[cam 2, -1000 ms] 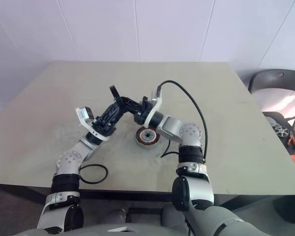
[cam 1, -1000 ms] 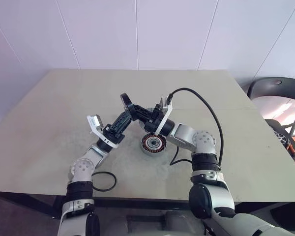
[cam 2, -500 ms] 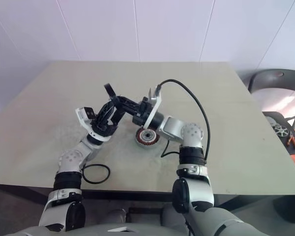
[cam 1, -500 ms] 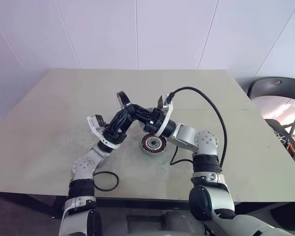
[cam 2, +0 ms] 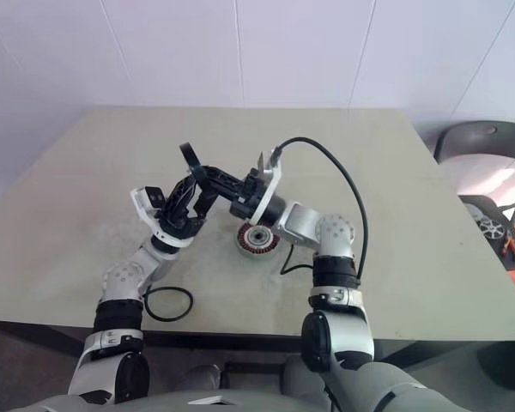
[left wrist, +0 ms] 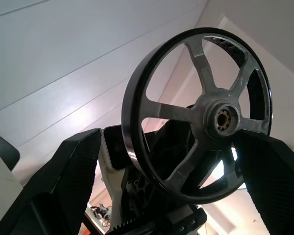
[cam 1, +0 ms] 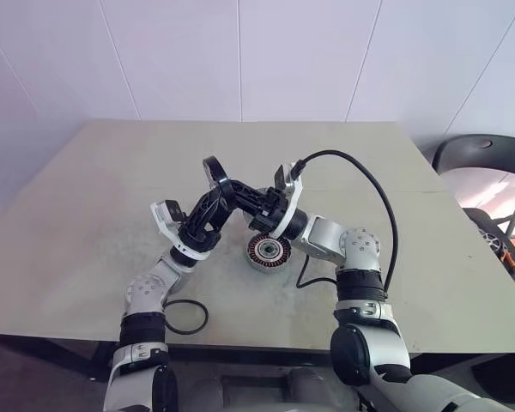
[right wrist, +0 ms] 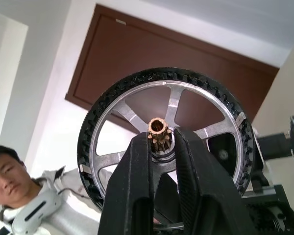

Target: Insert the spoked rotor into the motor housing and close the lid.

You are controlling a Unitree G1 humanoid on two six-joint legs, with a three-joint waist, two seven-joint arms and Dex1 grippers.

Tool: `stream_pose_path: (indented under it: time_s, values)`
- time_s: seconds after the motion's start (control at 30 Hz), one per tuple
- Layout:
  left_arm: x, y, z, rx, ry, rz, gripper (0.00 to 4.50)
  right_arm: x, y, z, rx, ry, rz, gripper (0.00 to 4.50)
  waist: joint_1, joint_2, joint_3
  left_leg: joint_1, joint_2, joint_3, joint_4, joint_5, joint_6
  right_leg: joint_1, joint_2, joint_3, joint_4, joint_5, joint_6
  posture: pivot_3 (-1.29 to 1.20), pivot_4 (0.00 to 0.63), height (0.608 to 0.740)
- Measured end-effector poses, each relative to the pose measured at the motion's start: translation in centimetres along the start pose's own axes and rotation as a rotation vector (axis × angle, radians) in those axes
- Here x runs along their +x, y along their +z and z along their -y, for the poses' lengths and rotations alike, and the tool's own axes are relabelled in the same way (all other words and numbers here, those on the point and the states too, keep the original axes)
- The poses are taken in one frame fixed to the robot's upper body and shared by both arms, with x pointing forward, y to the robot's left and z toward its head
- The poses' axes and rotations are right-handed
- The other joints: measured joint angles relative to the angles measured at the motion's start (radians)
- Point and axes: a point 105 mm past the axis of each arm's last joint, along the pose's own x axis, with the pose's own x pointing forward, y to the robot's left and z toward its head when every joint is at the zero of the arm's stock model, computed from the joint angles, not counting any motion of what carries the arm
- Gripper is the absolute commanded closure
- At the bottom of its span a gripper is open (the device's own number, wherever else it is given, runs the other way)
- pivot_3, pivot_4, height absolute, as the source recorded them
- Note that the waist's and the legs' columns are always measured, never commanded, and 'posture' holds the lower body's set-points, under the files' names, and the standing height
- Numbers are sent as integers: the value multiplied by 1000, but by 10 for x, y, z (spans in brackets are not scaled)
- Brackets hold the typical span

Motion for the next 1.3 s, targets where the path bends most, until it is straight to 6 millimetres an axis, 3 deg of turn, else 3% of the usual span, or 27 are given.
stream_pose_path:
  time_s: [0.2,0.43,0.7,1.3]
  values:
    - [-9,14,-1,26,26,52,46,-4,13,-9,-30,25,36,4201,1,0,0,-1,0,0,-1,0,0,0,0,0,-3,0,0,0,0,740]
    - [-9,13,-1,22,26,52,46,-1,10,-12,-15,53,25,4201,1,0,0,-5,0,0,-2,0,0,0,0,0,-8,1,0,0,0,740]
    - [-11,12,-4,13,39,52,46,6,1,-35,-16,161,-33,4201,2,0,0,-6,0,-1,-1,0,0,-1,0,-1,-8,1,0,0,0,740]
    - [4,9,11,25,-37,13,46,10,-5,-24,17,110,-52,4201,2,0,0,-7,0,-1,-1,0,0,-1,0,-1,-8,1,0,0,0,740]
